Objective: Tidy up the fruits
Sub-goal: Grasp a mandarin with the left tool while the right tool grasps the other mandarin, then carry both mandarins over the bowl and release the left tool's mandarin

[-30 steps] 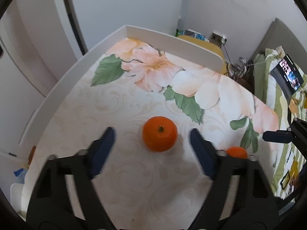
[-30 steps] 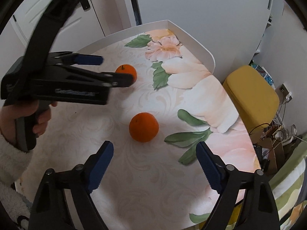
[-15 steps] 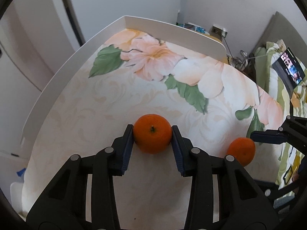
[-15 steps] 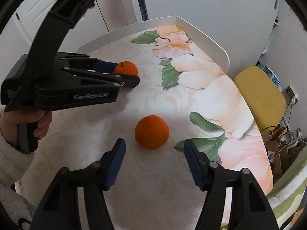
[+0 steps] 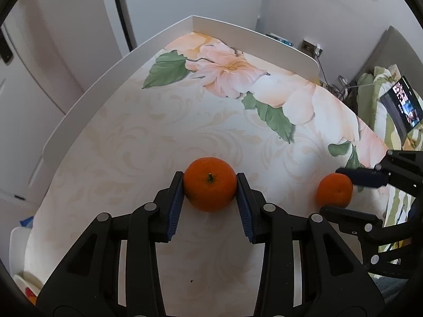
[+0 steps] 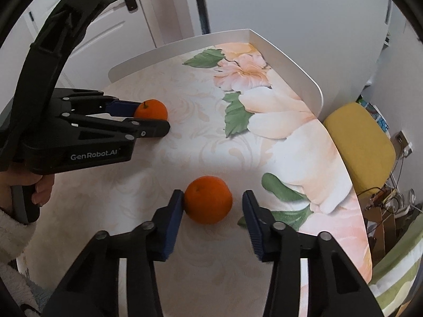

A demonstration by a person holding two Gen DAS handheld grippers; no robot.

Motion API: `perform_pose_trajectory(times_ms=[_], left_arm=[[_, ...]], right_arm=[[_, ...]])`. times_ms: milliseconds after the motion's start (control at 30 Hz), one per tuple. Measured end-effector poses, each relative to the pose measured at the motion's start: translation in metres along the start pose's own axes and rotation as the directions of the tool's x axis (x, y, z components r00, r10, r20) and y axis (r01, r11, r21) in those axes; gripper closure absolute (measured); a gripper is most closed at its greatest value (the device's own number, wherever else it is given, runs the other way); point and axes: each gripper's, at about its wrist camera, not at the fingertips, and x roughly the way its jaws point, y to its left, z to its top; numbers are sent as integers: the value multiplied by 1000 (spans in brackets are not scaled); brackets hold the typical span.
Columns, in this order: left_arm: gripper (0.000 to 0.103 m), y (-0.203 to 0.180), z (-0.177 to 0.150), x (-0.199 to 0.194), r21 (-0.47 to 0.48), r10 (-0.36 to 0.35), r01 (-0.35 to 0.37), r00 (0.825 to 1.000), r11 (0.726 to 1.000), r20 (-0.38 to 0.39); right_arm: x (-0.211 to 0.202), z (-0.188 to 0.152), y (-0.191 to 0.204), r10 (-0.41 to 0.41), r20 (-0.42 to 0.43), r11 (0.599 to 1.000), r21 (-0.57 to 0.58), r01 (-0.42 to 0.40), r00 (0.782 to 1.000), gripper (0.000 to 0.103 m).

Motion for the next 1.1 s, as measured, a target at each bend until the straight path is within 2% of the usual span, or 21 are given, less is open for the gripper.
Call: perform_pose_trajectory(times_ms=[33,333,700,900,1100], left_arm=[[61,0,0,-1,-3,2,-2,1000,1000,2],[61,4,-7,-29,-57,37,-36,999,998,22],[61,7,-26,-91,-193,117,-100,990,976,77],[61,15,-46,-134,-303,178,-141,979,943,101],[61,28,-77,-175,-436,269,-196,957,878,111]], right_arm=[[0,0,1,8,1,1000,-9,-8,1000,69],[-7,3,3,8,15,999,-49,-7,1000,69],[-49,11,6,71,53,993,-98,-65,996,69],[-71,22,20,127,56,983,-139,-118,990,69],[-89,37,51,195,57,952,-250,-175,979,69]])
